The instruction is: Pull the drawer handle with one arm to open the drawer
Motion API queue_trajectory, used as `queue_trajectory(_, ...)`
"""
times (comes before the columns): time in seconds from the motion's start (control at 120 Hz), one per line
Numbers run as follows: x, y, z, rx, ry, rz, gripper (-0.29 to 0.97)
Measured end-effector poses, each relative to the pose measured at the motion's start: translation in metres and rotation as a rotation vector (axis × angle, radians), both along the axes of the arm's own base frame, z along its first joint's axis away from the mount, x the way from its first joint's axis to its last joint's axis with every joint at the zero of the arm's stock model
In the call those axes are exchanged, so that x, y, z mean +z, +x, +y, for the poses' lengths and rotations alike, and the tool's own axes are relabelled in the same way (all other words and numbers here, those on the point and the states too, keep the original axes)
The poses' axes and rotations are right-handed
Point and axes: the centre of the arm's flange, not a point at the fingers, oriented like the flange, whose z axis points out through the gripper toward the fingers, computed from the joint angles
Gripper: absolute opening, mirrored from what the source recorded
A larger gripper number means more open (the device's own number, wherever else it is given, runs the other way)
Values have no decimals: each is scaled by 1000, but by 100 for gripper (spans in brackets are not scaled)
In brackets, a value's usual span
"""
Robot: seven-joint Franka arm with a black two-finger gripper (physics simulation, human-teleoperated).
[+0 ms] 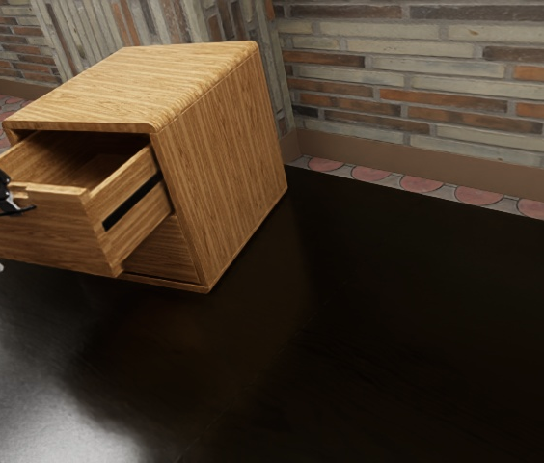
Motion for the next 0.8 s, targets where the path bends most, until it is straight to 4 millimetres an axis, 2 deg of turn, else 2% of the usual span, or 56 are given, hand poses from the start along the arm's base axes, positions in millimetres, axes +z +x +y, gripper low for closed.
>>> queue_trajectory(0.058,1,-1,-1,-1,1,-2,66)
queue_trajectory(0.125,1,-2,-8,-11,0,-7,56)
queue_trajectory(0.3,0,-4,-13,-20,-10,-11,64)
queue_trajectory(0.367,-7,-4,-21,-3,-28,6,65)
queue_trajectory(0.383,-9,-2,-26,5,-36,15,65)
queue_trajectory(0.417,-10,9,-51,-4,-52,42,66)
queue_trajectory(0.5,0,43,-151,-92,-42,88,67)
queue_trajectory(0.525,3,49,-173,-103,-32,97,67)
queue_trajectory(0.558,3,53,-192,-95,-25,111,67)
queue_trajectory(0.642,-5,63,-209,-16,-25,150,68)
queue_trajectory(0.8,-13,65,-209,176,-46,174,68)
